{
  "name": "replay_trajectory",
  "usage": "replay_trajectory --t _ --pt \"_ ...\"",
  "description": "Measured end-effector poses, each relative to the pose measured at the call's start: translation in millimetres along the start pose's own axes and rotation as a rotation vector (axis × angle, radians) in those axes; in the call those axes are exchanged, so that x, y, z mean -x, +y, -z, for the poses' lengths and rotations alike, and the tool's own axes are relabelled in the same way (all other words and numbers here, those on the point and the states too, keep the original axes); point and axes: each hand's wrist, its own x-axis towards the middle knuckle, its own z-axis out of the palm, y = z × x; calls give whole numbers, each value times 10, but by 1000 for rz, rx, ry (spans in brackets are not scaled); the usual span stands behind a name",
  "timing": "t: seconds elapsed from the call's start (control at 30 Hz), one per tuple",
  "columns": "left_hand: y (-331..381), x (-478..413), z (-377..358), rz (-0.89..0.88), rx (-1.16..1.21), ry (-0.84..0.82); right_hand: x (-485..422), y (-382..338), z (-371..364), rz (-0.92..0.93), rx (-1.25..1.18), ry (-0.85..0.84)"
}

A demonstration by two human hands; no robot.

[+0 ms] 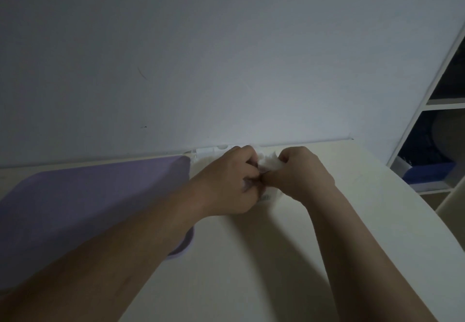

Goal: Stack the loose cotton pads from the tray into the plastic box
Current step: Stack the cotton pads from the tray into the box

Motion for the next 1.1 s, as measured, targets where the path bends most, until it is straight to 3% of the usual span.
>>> replay_trajectory --t 0.17,0.37,0.5,0.77,0.97,1.1 --pt "-14 32 41 28 7 -56 -60 -61 -34 -7 78 -7" --pt "-37 28 29 10 33 -57 2 30 42 97 -36 7" --pt "-18 22 46 39 54 -64 26 20 15 152 43 44" --pt "-30 63 71 157 164 69 43 26 73 136 37 1" --pt "-46 31 53 100 100 41 88 -95 -38 140 204 194" --pt "-51 23 54 52 78 20 78 -165 -20 93 332 123"
